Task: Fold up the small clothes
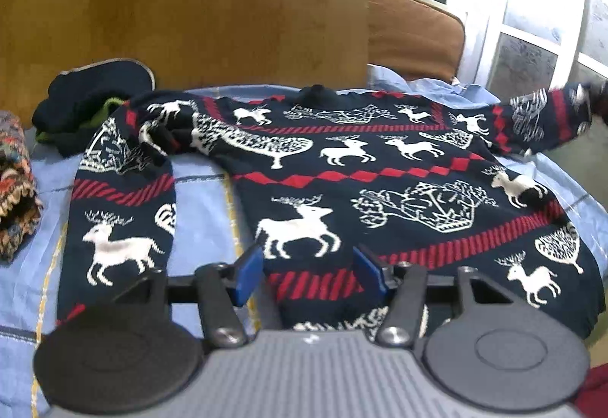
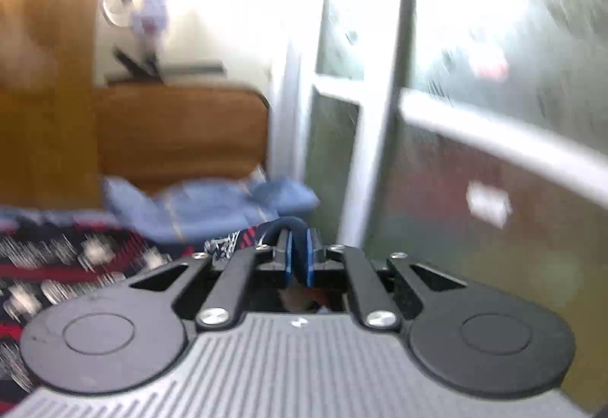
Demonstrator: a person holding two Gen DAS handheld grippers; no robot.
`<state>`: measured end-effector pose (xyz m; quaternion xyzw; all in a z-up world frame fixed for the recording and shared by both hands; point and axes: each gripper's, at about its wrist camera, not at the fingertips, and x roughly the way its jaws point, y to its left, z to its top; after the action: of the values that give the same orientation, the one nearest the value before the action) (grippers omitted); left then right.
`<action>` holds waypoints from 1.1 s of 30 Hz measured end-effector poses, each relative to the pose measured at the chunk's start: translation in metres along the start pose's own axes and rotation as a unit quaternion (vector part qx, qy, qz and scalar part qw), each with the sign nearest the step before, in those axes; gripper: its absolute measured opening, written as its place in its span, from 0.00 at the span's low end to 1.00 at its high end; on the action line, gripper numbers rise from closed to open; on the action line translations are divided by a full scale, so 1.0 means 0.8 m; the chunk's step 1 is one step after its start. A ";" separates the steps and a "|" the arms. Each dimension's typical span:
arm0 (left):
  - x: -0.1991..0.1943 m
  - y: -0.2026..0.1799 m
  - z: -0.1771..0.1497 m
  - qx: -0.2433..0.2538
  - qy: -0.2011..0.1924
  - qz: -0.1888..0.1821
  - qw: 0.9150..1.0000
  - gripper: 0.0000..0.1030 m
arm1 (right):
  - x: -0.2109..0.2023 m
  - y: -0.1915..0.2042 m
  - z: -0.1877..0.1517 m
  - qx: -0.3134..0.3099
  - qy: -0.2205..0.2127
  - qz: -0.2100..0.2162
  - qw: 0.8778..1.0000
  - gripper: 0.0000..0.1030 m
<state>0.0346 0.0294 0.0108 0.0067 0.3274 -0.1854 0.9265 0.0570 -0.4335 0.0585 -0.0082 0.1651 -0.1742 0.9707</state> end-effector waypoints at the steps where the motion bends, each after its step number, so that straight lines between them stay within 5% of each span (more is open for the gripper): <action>1: 0.002 0.003 0.000 -0.004 0.001 0.000 1.000 0.52 | -0.001 0.005 0.015 0.005 -0.004 0.022 1.000 0.10; 6: 0.002 0.016 0.001 -0.016 -0.005 -0.001 1.000 0.56 | 0.010 0.078 0.066 0.020 0.026 0.161 0.986 0.10; 12: -0.008 0.041 -0.001 -0.040 -0.013 0.013 0.999 0.57 | 0.054 0.235 0.086 0.000 0.086 0.295 0.951 0.10; 16: -0.018 0.057 0.002 -0.049 -0.018 0.033 0.998 0.57 | 0.094 0.333 0.079 -0.008 0.152 0.390 0.908 0.25; 20: -0.022 0.069 0.014 -0.051 -0.026 0.042 0.997 0.59 | 0.095 0.313 0.079 -0.001 0.119 0.384 0.916 0.26; 25: 0.009 0.062 0.062 -0.038 -0.027 0.032 0.998 0.59 | 0.125 0.217 0.056 0.024 0.116 0.300 0.947 0.31; 27: 0.033 0.050 0.092 -0.025 -0.031 0.023 0.999 0.74 | 0.141 0.179 0.031 0.033 0.126 0.260 0.957 0.32; 30: 0.076 0.038 0.132 -0.042 -0.014 -0.015 0.999 0.78 | 0.161 0.141 -0.009 0.065 0.151 0.219 0.962 0.33; 33: 0.127 0.032 0.164 -0.099 0.020 -0.074 0.992 0.78 | 0.184 0.111 -0.044 0.118 0.179 0.208 0.954 0.33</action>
<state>0.1958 0.0015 0.0490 -0.1057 0.3619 -0.2202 0.8997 0.2053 -0.3986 -0.0282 0.1721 0.3121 0.0148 0.9342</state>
